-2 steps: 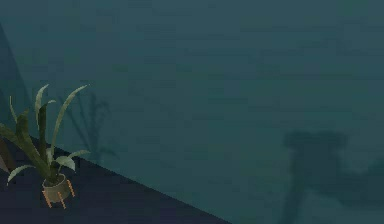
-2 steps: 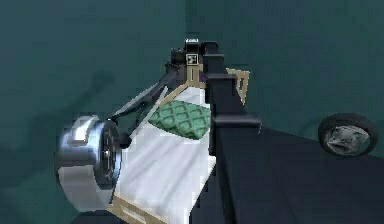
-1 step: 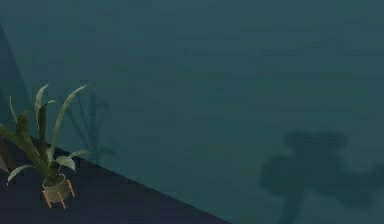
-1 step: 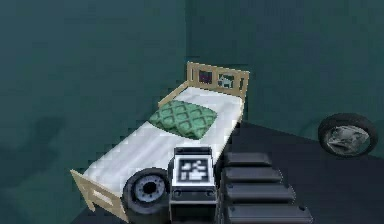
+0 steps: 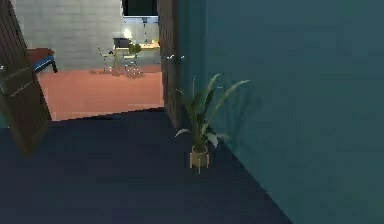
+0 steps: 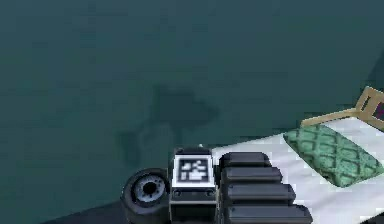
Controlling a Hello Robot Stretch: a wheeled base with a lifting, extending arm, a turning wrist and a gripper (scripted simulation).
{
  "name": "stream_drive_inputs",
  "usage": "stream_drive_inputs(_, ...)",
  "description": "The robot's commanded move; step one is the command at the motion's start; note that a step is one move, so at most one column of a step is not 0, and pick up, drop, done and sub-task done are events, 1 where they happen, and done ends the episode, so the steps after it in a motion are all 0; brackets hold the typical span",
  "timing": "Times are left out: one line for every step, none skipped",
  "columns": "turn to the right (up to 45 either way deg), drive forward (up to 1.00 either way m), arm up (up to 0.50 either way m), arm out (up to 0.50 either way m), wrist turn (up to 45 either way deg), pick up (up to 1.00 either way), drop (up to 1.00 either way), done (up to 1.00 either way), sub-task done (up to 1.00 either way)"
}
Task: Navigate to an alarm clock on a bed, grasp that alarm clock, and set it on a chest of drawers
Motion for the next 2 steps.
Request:
stream_drive_inputs(-45.0, 0.0, 0.0, 0.0, 0.0, 0.0, 0.0, 0.0, 0.0)
stream_drive_inputs(-45.0, 0.0, 0.0, 0.0, 0.0, 0.0, 0.0, 0.0, 0.0)
